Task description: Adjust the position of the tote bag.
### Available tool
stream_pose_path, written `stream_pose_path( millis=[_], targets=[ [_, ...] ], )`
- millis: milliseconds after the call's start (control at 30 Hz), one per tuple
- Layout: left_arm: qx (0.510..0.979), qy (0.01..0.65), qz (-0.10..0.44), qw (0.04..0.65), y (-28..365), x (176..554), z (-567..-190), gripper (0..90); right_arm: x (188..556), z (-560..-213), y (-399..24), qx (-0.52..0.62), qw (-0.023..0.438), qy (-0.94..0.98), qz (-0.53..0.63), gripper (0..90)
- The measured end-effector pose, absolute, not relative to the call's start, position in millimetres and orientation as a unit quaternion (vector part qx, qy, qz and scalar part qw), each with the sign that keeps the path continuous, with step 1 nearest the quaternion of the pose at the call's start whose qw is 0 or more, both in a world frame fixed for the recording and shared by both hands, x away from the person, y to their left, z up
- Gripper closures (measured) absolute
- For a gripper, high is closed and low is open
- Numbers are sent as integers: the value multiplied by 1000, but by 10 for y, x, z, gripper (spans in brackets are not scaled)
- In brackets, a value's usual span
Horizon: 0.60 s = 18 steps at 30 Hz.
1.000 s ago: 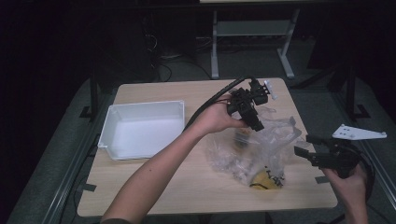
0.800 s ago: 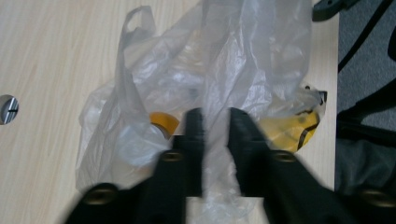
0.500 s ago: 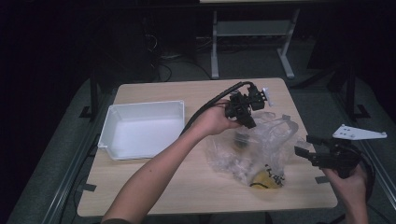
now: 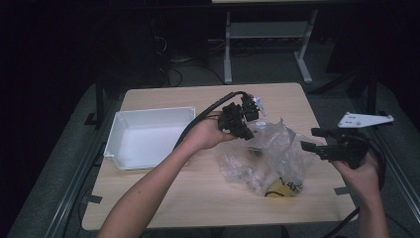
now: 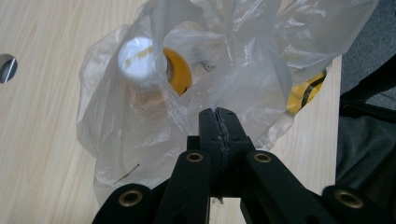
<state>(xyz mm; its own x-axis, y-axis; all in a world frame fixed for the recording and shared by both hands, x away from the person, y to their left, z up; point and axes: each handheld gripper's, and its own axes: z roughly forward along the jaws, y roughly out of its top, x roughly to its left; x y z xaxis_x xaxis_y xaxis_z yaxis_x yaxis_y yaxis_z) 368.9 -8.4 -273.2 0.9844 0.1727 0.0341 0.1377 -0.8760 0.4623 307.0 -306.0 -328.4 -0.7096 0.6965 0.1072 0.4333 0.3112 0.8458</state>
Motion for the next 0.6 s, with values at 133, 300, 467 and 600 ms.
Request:
stream_pose_path(
  millis=[133, 300, 467, 600],
  targets=[
    [967, 82, 36, 240, -6, 3693, -2761, 900, 3300, -3277, -2884, 340, 124, 821, 442, 346],
    [965, 89, 37, 243, 80, 3707, -2808, 900, 3561, -3323, -2733, 331, 103, 841, 415, 400],
    [964, 94, 36, 245, 159, 3738, -2841, 900, 3786, -3385, -2605, 328, 80, 858, 388, 457],
    [965, 96, 40, 242, 219, 3762, -2853, 900, 3928, -3418, -2508, 325, 97, 871, 355, 564]
  ],
)
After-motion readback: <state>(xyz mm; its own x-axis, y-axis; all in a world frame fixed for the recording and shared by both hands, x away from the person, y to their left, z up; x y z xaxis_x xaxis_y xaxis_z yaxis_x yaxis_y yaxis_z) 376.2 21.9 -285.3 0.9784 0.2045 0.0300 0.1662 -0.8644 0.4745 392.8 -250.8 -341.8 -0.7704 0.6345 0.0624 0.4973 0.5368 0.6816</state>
